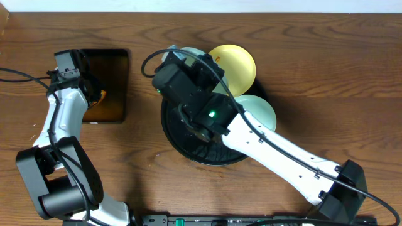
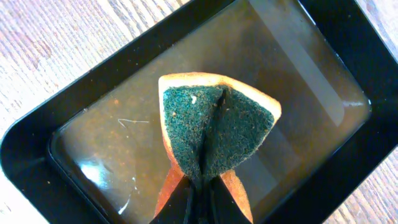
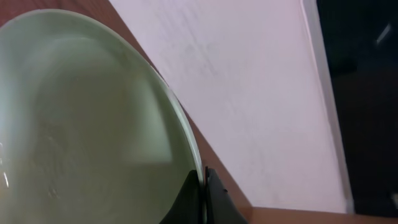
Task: Clean dirty plates on tray and stack at the side
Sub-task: 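Grasp the cleaned green plate rim with the right gripper, then lift the green plate right and set it on the table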
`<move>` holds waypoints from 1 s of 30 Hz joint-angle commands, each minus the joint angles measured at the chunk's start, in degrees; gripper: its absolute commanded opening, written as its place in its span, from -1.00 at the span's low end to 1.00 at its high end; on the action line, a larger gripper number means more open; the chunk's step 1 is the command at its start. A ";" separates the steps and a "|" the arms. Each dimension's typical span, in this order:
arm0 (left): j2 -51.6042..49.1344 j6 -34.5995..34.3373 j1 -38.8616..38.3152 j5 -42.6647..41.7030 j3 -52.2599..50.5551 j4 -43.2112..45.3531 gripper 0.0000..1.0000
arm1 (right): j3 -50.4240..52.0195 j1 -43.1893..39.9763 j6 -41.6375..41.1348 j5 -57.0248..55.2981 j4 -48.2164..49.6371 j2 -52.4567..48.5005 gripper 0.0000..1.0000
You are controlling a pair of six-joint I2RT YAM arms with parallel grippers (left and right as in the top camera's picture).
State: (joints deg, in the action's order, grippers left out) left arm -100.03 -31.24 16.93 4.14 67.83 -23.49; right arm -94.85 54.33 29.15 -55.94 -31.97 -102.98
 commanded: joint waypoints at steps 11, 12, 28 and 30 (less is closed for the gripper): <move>0.02 0.81 0.09 -0.76 0.00 -0.07 -0.84 | -1.05 -1.88 -18.03 11.76 -6.86 0.66 -0.98; 0.02 0.81 0.09 -0.74 0.00 -0.13 -0.85 | -1.05 -2.60 -20.31 14.16 -7.56 0.66 -0.98; 0.02 0.81 0.09 -0.74 0.00 -0.44 -0.85 | -1.03 -40.52 -44.81 74.12 -17.86 0.63 -0.98; 0.02 0.81 0.09 -0.74 -0.02 -0.44 -0.85 | -1.01 -45.11 -44.78 74.64 -19.96 0.63 -0.98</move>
State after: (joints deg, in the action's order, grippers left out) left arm -100.03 -31.22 16.93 3.27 67.83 -23.81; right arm -94.87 14.24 -12.99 9.80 -50.35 -102.98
